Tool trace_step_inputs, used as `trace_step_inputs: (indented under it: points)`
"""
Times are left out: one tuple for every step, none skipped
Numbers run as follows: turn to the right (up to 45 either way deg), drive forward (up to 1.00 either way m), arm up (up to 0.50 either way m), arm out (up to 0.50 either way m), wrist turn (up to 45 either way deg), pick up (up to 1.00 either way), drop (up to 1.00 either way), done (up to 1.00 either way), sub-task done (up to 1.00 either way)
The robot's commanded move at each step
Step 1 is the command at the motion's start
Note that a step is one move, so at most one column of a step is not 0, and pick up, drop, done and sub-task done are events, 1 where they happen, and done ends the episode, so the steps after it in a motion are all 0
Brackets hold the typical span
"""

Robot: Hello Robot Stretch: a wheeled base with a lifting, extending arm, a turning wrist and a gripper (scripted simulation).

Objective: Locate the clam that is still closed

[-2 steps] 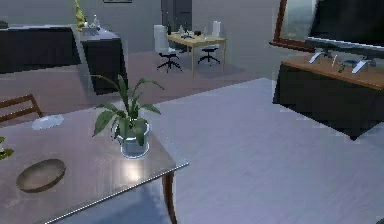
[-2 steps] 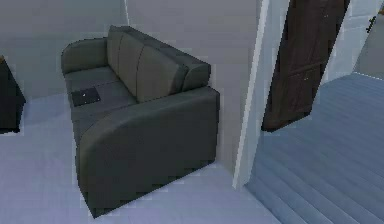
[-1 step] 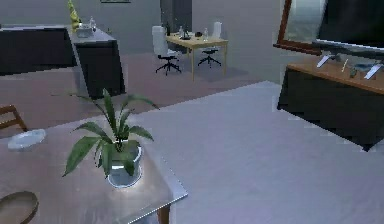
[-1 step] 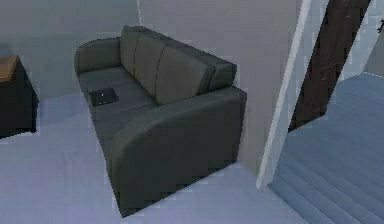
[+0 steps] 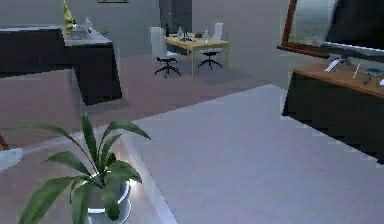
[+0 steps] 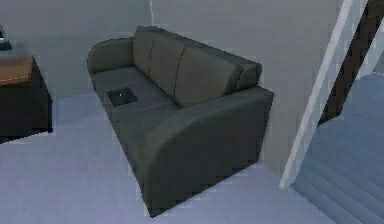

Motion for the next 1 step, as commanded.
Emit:
trace_step_inputs:
  points:
    - [45.0,0.0,0.0,0.0,0.0,0.0,0.0,0.0,0.0]
